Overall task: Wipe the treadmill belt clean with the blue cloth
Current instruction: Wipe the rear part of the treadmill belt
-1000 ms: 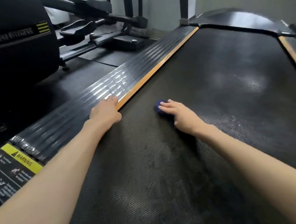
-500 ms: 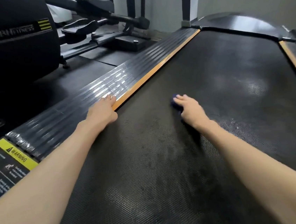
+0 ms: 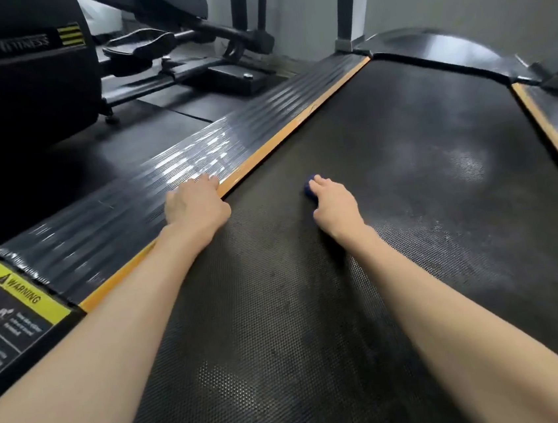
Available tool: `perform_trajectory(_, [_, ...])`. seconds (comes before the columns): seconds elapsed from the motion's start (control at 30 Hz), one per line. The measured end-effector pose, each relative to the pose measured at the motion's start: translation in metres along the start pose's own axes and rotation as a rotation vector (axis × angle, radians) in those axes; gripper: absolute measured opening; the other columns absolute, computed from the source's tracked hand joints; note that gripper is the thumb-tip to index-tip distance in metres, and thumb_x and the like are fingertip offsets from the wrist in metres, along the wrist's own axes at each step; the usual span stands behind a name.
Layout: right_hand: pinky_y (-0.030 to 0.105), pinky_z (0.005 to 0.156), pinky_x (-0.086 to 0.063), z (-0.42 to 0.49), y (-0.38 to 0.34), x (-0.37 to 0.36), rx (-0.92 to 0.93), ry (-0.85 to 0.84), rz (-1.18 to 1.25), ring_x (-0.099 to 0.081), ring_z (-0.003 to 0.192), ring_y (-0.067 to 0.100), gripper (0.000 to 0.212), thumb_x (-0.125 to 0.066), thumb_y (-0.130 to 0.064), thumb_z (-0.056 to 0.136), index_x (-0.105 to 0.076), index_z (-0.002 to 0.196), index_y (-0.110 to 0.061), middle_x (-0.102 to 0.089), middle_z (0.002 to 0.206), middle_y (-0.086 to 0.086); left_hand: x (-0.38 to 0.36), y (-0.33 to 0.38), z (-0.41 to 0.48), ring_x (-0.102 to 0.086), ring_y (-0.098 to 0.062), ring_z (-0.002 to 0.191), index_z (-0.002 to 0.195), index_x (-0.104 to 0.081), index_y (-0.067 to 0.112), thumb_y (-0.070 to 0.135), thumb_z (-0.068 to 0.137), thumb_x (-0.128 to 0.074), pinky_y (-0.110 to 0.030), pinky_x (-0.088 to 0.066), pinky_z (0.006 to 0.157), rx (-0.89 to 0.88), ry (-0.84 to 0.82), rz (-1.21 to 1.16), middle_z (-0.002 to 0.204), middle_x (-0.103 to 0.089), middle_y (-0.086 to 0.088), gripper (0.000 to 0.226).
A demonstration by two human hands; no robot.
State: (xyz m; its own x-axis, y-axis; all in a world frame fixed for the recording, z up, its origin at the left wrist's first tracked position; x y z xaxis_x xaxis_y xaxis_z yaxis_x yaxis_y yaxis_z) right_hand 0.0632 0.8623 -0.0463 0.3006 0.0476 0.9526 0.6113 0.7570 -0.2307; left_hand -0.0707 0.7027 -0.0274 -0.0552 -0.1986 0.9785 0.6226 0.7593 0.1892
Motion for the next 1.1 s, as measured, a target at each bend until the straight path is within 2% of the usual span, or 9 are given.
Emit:
perform_trajectory(0.07, [0.035,0.100,-0.039,-0.017,-0.037,-0.010,0.184,-0.072,0.078,-0.044,0.126,0.028,0.046,-0.047,0.006,0.077,-0.054,0.121,-0.004,-0.049,0.136,0.009,-0.001,0.004,-0.002,-0.044,-0.028,0.118,0.122,-0.049,0.013,0.006,0.083,-0.043,-0.040,-0.031,0.097,0.001,0.039,-0.002,0.127,-0.050,-0.007,0.041])
perform_trajectory(0.17, [0.022,0.111,-0.019,-0.047,-0.044,-0.012,0.368,-0.143,0.212,-0.031,0.138,0.021,0.061,-0.046,0.011,0.080,-0.045,0.138,-0.006,-0.037,0.149,0.007,0.000,0.003,-0.002,-0.042,-0.028,0.121,0.128,-0.046,0.013,0.004,0.084,-0.041,-0.042,-0.030,0.098,0.000,0.041,-0.025,0.131,-0.047,-0.008,0.046])
perform_trajectory(0.33, [0.028,0.106,-0.025,-0.012,0.063,0.013,-0.105,-0.008,-0.030,-0.032,0.136,0.028,0.053,-0.049,0.005,0.083,-0.047,0.135,-0.004,-0.037,0.149,0.009,0.004,-0.003,-0.003,-0.040,-0.026,0.123,0.135,-0.039,0.015,0.000,0.085,-0.040,-0.039,-0.031,0.097,-0.037,-0.065,-0.032,0.136,-0.042,-0.005,0.052])
perform_trajectory(0.4, [0.033,0.100,-0.033,-0.010,0.047,0.014,-0.145,0.030,-0.063,-0.036,0.131,0.029,0.045,-0.047,0.003,0.083,-0.049,0.128,-0.001,-0.041,0.145,0.010,0.003,-0.001,-0.003,-0.039,-0.024,0.123,0.136,-0.037,0.016,0.000,0.085,-0.042,-0.039,-0.032,0.097,-0.057,-0.070,0.002,0.136,-0.041,-0.003,0.053])
perform_trajectory(0.6, [0.023,0.111,-0.018,-0.056,-0.057,-0.016,0.394,-0.169,0.176,-0.026,0.140,0.021,0.066,-0.043,0.014,0.078,-0.042,0.141,-0.006,-0.034,0.151,0.004,0.007,0.011,-0.003,-0.051,-0.030,0.112,0.121,-0.051,0.007,0.003,0.084,-0.045,-0.038,-0.040,0.091,0.005,-0.014,0.079,0.122,-0.053,-0.013,0.037])
perform_trajectory(0.8, [0.031,0.101,-0.032,-0.060,0.142,0.047,-0.347,0.051,-0.022,-0.037,0.132,0.029,0.052,-0.049,0.006,0.082,-0.050,0.133,-0.005,-0.043,0.145,0.011,0.010,0.016,0.000,-0.054,-0.031,0.108,0.117,-0.055,0.005,0.004,0.084,-0.050,-0.036,-0.044,0.081,0.041,-0.077,0.092,0.116,-0.055,-0.015,0.033])
perform_trajectory(0.87, [0.036,0.098,-0.037,-0.058,0.151,0.050,-0.531,0.038,-0.073,-0.041,0.127,0.033,0.042,-0.048,0.001,0.085,-0.054,0.126,-0.004,-0.045,0.141,0.013,0.007,0.018,0.000,-0.051,-0.032,0.113,0.123,-0.051,0.004,0.005,0.085,-0.050,-0.038,-0.045,0.084,0.041,-0.060,0.107,0.123,-0.053,-0.015,0.038])
perform_trajectory(1.0, [0.034,0.098,-0.040,-0.032,0.027,0.002,-0.055,0.016,0.046,-0.044,0.126,0.029,0.043,-0.047,0.002,0.079,-0.055,0.121,-0.005,-0.048,0.138,0.008,0.004,0.026,0.004,-0.052,-0.032,0.114,0.125,-0.050,0.003,0.005,0.089,-0.044,-0.037,-0.045,0.085,0.040,-0.018,0.183,0.125,-0.053,-0.016,0.036])
perform_trajectory(1.1, [0.021,0.109,-0.020,-0.047,-0.012,-0.006,0.225,-0.101,0.170,-0.032,0.138,0.021,0.060,-0.046,0.010,0.080,-0.046,0.138,-0.006,-0.037,0.149,0.007,0.005,0.030,0.008,-0.055,-0.030,0.112,0.121,-0.052,0.003,0.003,0.090,-0.045,-0.034,-0.045,0.083,0.008,-0.011,0.247,0.121,-0.056,-0.014,0.032])
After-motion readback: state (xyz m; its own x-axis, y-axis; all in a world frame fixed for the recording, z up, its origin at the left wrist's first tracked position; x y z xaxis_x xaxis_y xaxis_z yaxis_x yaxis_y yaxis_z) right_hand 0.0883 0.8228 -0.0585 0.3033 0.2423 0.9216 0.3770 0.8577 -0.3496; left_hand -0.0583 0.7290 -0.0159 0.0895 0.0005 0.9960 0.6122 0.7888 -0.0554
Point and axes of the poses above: each hand's wrist, its own z-axis towards the middle knuckle, its own x-axis out of the back of the hand, y = z × x, the point moved 5 cm from there along z, towards the middle knuckle
